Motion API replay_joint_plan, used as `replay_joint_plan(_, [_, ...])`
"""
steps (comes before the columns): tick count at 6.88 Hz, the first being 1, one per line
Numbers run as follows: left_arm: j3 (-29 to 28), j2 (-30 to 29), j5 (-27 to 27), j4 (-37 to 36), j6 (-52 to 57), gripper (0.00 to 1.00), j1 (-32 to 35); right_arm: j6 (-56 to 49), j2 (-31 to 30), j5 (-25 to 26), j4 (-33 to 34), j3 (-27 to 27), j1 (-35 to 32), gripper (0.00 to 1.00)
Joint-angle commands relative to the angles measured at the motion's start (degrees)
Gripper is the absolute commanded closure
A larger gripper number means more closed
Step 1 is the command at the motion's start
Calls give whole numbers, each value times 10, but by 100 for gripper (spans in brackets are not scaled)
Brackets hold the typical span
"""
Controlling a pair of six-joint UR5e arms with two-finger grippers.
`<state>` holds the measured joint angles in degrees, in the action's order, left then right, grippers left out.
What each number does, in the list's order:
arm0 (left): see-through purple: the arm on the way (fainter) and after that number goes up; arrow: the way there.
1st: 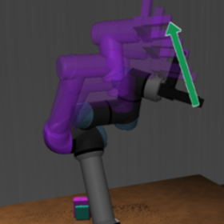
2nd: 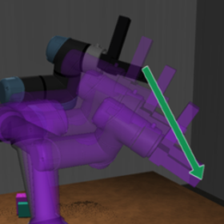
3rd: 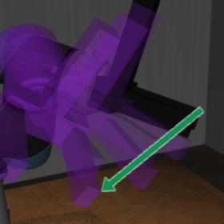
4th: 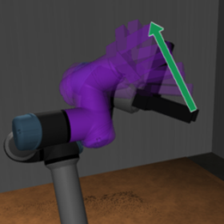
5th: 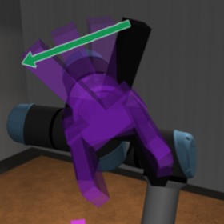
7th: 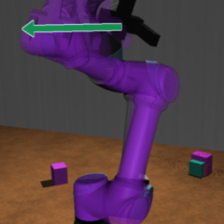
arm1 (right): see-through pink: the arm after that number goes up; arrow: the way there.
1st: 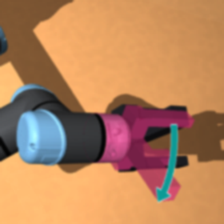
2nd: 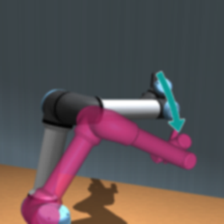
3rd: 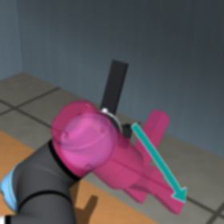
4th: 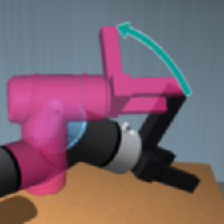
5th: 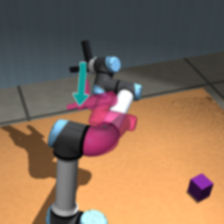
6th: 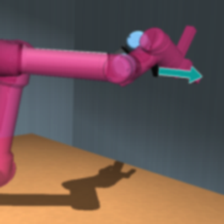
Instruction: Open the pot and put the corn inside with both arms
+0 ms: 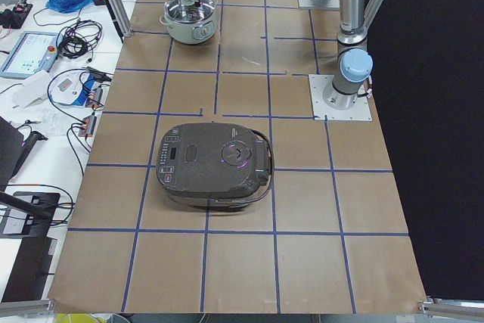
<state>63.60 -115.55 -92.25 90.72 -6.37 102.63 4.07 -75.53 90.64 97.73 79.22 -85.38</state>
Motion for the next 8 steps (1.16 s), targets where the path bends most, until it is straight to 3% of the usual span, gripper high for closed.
replay_joint_plan(1, [-106, -105, 1, 4, -78, 0, 58, -101, 98, -3, 106, 11, 35, 4])
replay_joint_plan(3, [-127, -137, 8, -32, -81, 0, 69, -163, 187, -4, 236, 33, 86, 6])
replay_joint_plan(6, [-128, -147, 25, -60, -150, 0, 86, -221, 235, -4, 265, 30, 108, 16])
replay_joint_plan(8, [-128, -163, 33, -74, -182, 0, 98, -223, 249, -5, 268, 32, 116, 16])
